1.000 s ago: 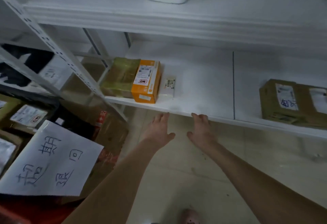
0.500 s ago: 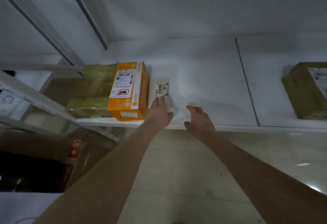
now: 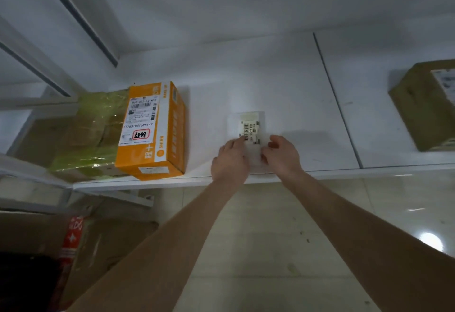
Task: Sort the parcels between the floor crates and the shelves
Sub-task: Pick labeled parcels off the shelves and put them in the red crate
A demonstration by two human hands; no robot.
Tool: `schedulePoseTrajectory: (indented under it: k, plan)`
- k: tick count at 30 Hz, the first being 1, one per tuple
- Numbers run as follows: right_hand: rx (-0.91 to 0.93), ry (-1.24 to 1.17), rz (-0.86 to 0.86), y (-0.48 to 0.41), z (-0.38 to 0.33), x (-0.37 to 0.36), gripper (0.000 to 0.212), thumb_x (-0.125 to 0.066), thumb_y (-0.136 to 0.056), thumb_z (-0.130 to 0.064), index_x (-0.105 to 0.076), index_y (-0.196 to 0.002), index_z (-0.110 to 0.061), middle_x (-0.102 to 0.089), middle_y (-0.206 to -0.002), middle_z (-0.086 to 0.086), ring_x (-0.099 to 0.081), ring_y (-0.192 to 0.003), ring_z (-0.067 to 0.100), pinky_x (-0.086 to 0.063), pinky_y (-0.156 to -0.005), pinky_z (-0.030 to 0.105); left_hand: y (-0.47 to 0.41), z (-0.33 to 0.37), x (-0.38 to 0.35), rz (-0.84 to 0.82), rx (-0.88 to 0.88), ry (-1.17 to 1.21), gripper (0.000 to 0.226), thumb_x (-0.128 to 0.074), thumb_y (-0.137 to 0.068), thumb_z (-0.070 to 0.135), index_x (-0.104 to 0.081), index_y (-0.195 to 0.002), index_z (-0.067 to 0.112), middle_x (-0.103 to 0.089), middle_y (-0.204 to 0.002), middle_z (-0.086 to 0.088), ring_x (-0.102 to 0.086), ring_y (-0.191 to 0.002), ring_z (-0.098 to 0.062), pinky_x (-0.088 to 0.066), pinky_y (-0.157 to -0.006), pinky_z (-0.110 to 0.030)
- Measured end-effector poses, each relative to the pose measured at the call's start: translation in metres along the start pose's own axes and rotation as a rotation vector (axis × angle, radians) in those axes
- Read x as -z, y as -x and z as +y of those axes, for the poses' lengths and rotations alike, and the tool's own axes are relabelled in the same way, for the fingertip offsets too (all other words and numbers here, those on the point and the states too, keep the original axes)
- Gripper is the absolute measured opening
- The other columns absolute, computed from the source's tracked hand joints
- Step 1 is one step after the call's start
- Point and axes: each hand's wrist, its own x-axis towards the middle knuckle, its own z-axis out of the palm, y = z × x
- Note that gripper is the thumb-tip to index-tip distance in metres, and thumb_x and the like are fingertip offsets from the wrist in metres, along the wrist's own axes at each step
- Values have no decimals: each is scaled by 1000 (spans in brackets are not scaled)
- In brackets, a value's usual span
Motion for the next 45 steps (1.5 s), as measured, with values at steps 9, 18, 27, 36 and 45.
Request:
schedulePoseTrajectory:
  k: [9,18,27,36,45]
  plan:
    - [-75,-398,-181,37,-2,32,20,-50,-96,-33,-68,-89,-30,-70,-82,-21,-63,-82,0,-45,-65,19,31,44,20,-124,229,1025,31,-55,-96,30,-63,-120,12,-67,-114,-5,-63,-107,-23,-52,-95,-38]
    - [-62,-488,-133,72,-4,81,21,-62,-91,-31,-66,-110,-24,-71,-99,-10,-65,-90,4,-48,-70,20,58,82,33,-174,276,1150,25,-49,-96,9,-69,-107,19,-71,-108,-3,-66,-101,-19,-54,-88,-33]
    - [-127,-408,219,44,14,136,32,-52,-86,3,-65,-113,-9,-62,-89,4,-61,-70,12,-55,-60,26,42,131,11,-185,226,940,40,-53,-92,-2,-57,-129,13,-50,-138,-10,-51,-120,-30,-44,-93,-28]
    - [-51,142,284,-3,38,162,48,-48,-87,4,-54,-133,-9,-59,-128,15,-56,-115,32,-44,-101,35,14,122,-17,-252,83,755,48,-52,-93,2,-47,-139,16,-37,-150,-2,-40,-134,-19,-35,-103,-25]
    - [169,332,58,48,-22,51,44,-56,-92,-24,-49,-136,-22,-43,-140,7,-41,-125,27,-39,-100,37,37,28,72,306,-11,103,45,-54,-91,13,-48,-136,16,-44,-141,-5,-44,-128,-24,-40,-101,-33]
